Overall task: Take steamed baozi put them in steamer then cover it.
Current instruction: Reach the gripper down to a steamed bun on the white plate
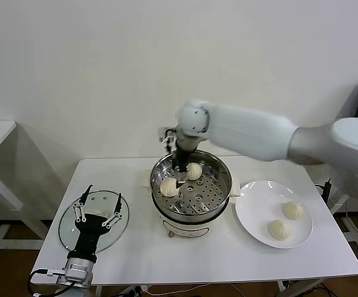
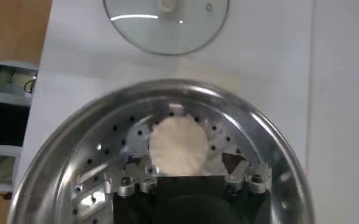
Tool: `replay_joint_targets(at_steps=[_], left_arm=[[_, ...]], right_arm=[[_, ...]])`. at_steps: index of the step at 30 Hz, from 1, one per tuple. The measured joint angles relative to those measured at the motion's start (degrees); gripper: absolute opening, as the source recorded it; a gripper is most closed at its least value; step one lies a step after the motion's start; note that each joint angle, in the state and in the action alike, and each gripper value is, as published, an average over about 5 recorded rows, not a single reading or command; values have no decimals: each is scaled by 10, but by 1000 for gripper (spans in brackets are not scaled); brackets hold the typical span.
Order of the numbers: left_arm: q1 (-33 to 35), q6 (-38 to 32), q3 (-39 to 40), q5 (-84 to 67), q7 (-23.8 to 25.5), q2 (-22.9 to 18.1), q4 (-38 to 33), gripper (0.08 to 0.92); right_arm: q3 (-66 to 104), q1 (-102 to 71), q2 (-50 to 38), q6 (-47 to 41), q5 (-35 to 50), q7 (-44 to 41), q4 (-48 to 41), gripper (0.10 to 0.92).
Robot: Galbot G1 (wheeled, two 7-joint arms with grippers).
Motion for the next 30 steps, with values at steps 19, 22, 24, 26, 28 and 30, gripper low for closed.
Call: replay_joint_targets(at_steps=[19, 22, 24, 26, 28, 30], left_arm=[[7, 3, 19, 18, -5, -4, -3, 823], [8, 3, 21, 20, -6, -4, -3, 823], [8, 3, 20, 21, -6, -4, -3, 823], [9, 3, 20, 21, -6, -5, -3, 823], [9, 3, 20, 22, -7, -5, -3, 823], [9, 3, 21, 22, -7, -5, -2, 823]], right_arm=[[94, -87, -326, 151, -161, -107, 99, 823], [138, -146, -352, 174, -201, -115, 100, 823], [168, -186, -364, 187, -226, -118, 101, 823], [199, -224, -374, 198, -248, -119, 99, 823], [227, -260, -381, 208, -267, -118, 97, 823], [255, -294, -385, 215, -284, -114, 93, 823]])
